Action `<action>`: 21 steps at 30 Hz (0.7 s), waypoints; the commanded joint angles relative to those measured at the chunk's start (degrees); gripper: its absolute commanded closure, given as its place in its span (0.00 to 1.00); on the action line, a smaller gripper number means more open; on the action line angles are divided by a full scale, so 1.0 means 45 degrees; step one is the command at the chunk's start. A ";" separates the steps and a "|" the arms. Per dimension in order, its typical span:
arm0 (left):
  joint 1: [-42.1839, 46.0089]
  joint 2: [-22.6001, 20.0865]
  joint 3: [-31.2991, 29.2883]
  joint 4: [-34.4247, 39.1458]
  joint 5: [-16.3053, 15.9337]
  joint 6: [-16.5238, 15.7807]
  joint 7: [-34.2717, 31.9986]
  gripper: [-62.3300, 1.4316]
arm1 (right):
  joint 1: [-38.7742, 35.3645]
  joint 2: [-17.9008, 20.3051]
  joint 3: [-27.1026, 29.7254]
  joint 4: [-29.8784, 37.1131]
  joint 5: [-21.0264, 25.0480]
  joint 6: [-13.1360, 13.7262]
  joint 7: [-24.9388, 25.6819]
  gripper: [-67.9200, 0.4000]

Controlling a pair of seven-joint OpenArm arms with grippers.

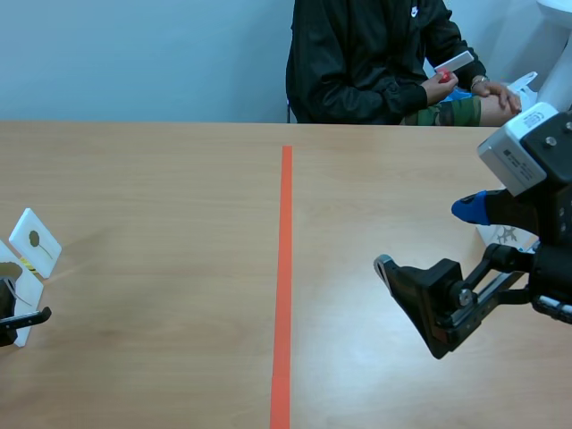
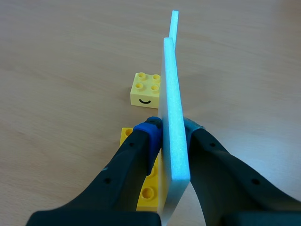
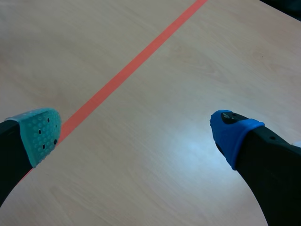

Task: Sort the leaf by its shape. The table is split by an orange tape line. A compound leaf with several leaflets goes to the left side, a simple leaf with one blade goes to the right side. Return to the home posture when a red brick is placed on the table.

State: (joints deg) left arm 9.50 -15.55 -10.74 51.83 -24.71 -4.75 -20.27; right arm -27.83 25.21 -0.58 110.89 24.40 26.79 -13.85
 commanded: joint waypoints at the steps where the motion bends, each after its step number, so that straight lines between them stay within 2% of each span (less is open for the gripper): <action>1: -0.0102 -0.0117 0.0024 0.0243 -0.0034 -0.0112 -0.0248 0.86 | 0.0049 0.0034 0.0063 0.0034 0.0044 -0.0053 0.0194 0.00; 9: -0.0102 -0.0272 0.0024 0.0262 -0.0034 -0.0112 -0.0262 0.55 | 0.0044 0.0034 0.0063 0.0034 0.0044 -0.0053 0.0194 0.00; 15: 0.0029 -0.0593 0.0019 0.0743 -0.0029 -0.0117 -0.0262 0.45 | 0.0044 0.0034 0.0063 0.0034 0.0044 -0.0053 0.0194 0.00; 21: 0.0850 -0.0651 -0.0301 0.2429 0.0019 -0.0112 -0.0238 0.42 | 0.0044 0.0034 0.0063 0.0034 0.0044 -0.0053 0.0194 0.00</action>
State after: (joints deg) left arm 12.60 -18.06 -11.09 60.73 -24.51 -5.13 -20.25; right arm -27.83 25.21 -0.58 110.89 24.40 26.79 -13.85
